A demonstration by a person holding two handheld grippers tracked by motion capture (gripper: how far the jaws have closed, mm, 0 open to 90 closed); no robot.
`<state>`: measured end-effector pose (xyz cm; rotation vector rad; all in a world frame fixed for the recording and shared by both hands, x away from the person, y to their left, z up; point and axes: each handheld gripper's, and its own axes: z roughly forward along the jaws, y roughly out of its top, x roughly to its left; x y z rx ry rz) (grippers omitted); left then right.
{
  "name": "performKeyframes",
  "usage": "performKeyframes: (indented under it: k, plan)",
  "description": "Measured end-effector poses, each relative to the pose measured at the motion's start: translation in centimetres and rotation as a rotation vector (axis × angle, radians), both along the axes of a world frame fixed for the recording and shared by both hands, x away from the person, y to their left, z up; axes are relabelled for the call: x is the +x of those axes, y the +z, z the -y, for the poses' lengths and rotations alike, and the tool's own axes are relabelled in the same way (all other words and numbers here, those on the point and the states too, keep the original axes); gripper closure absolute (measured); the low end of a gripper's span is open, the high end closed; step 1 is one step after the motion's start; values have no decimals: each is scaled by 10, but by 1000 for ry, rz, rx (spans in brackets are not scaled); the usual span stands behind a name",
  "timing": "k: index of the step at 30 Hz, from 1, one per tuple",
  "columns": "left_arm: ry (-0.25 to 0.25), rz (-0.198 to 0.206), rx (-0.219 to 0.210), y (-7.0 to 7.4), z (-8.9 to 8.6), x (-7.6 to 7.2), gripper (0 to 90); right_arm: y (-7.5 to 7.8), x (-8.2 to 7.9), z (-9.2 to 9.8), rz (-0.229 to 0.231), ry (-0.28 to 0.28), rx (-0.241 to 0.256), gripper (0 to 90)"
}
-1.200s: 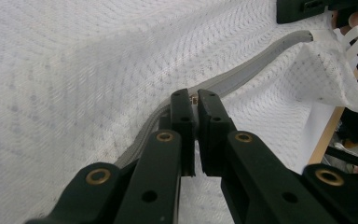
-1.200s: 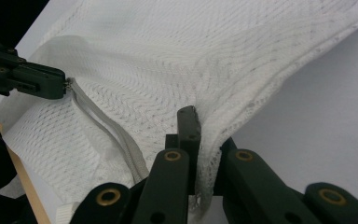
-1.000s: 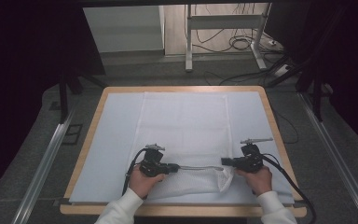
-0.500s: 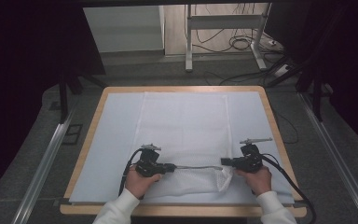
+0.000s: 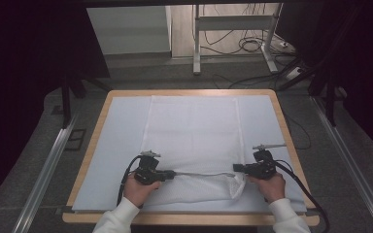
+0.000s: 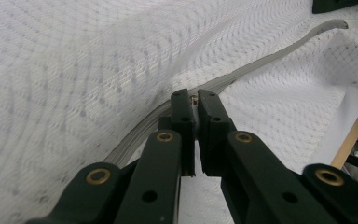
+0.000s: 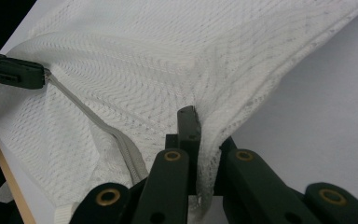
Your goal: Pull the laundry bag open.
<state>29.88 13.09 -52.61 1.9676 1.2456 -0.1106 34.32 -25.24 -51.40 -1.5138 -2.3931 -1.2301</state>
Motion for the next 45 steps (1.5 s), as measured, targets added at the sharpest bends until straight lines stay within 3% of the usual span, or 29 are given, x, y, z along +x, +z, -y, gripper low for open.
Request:
performKeyframes:
  k: [45]
  plan:
    - [82, 4, -27, 3, -53, -16, 867, -2, 1, 0, -1, 2, -5, 875]
